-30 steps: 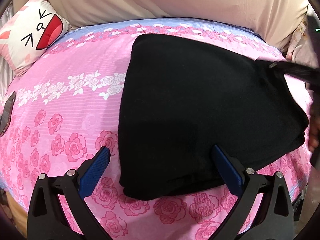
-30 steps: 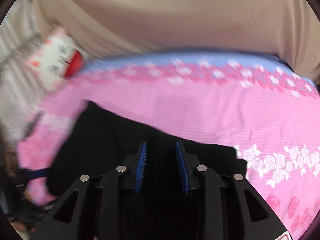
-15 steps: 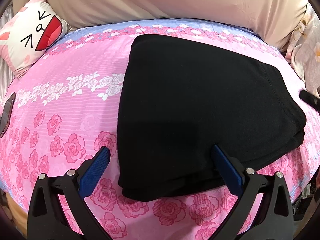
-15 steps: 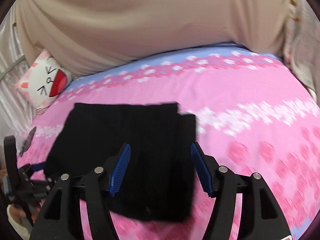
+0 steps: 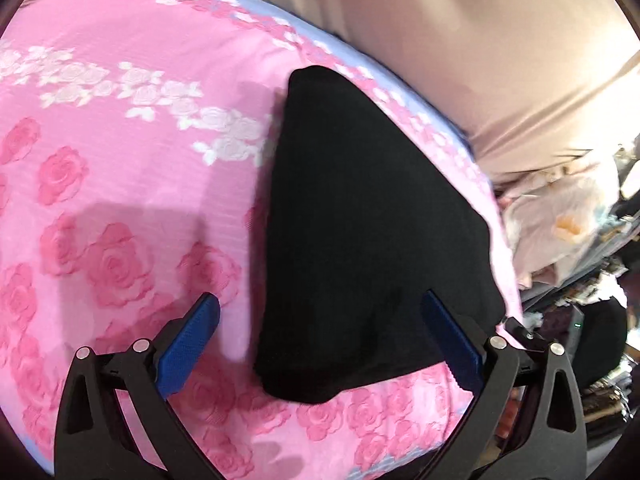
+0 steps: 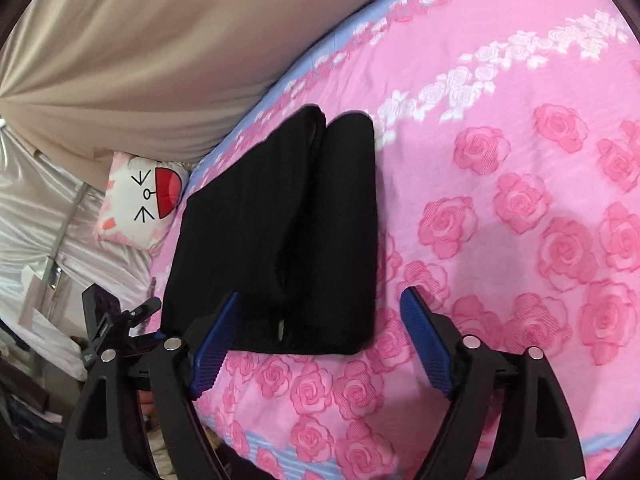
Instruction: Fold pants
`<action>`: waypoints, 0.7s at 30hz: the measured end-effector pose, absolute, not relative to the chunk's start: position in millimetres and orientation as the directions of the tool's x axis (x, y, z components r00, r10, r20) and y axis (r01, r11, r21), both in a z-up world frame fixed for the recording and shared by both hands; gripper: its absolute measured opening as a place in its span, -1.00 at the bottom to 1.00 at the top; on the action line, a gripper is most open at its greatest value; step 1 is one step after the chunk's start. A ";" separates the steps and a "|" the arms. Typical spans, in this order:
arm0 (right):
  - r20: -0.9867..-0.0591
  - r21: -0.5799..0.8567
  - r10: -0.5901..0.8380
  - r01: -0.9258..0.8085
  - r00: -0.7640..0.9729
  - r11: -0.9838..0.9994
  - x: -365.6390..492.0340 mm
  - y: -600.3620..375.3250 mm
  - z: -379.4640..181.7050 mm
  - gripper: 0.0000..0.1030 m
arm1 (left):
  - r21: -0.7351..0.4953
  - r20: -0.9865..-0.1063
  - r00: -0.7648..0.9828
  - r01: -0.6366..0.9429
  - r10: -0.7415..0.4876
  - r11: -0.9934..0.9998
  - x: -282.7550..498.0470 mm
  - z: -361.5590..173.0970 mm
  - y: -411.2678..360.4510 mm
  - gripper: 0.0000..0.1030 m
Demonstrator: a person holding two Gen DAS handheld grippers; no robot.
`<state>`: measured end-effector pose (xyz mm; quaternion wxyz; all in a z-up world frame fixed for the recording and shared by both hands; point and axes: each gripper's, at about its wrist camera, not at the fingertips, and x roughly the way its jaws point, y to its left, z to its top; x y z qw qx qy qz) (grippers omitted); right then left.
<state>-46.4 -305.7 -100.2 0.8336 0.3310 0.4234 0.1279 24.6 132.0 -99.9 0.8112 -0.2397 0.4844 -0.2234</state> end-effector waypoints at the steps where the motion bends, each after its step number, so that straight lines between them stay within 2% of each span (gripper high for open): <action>1: -0.615 0.666 0.504 0.057 0.606 0.743 -45.0 -303.6 -99.9 0.69 | -0.607 -0.674 0.431 0.140 -0.600 0.782 26.3 -99.4 129.8 0.90; 5: -0.594 0.693 0.551 0.025 0.586 0.720 -26.2 -287.8 -101.2 0.71 | -0.590 -0.681 0.411 0.183 -0.606 0.787 36.4 -98.4 115.7 0.90; 8: -0.604 0.667 0.554 -0.016 0.573 0.745 -9.2 -274.9 -100.2 0.90 | -0.593 -0.677 0.387 0.217 -0.626 0.776 46.0 -98.0 105.6 0.90; 11: -0.631 0.630 0.538 -0.034 0.560 0.775 1.8 -266.9 -100.2 0.90 | -0.555 -0.698 0.391 0.236 -0.600 0.798 56.0 -97.9 94.4 0.90; 14: -0.619 0.629 0.541 -0.052 0.570 0.775 2.9 -267.7 -100.7 0.90 | -0.517 -0.710 0.430 0.219 -0.558 0.827 54.0 -97.8 88.4 0.90; 18: -0.620 0.578 0.508 -0.089 0.599 0.811 -3.3 -259.9 -100.5 0.90 | -0.468 -0.698 0.502 0.219 -0.510 0.856 45.1 -98.4 78.2 0.90; 21: -0.618 0.582 0.501 -0.077 0.606 0.810 -2.2 -260.7 -99.8 0.90 | -0.457 -0.658 0.548 0.255 -0.516 0.852 37.0 -101.0 80.1 0.90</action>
